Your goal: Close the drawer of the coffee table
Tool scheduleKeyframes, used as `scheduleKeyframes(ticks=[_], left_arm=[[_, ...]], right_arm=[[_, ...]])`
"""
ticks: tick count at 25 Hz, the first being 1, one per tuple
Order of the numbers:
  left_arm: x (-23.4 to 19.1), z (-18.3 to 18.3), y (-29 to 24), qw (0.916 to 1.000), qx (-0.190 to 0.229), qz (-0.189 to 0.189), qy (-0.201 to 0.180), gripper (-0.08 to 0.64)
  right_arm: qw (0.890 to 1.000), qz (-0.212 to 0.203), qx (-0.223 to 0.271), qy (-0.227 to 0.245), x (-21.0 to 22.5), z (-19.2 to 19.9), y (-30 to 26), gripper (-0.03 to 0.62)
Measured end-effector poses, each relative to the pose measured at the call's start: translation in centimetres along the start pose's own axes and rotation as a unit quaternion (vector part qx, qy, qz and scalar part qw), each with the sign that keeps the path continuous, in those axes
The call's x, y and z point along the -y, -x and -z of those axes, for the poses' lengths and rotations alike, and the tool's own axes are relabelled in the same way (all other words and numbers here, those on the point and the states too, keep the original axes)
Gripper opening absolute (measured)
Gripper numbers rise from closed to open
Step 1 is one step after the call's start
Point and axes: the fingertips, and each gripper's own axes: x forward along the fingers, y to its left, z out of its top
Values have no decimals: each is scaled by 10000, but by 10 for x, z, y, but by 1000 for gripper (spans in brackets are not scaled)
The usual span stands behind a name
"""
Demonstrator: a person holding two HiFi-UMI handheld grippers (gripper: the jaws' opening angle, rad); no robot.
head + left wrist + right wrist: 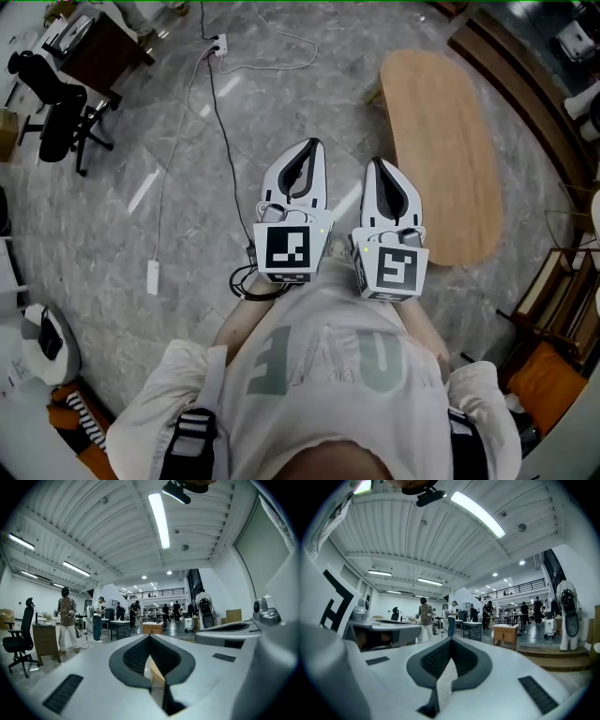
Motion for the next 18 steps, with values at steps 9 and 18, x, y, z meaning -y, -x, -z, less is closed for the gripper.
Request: scheduleKeyframes(ticks=[9,18], left_arm=[[14,0,9,10000,-5,40,-35,9],[19,-1,15,10000,26,-1,-12,9]], right_arm=[[9999,18,111,26,5,-2,14,6],[9998,11,187,69,12,-6,23,6]])
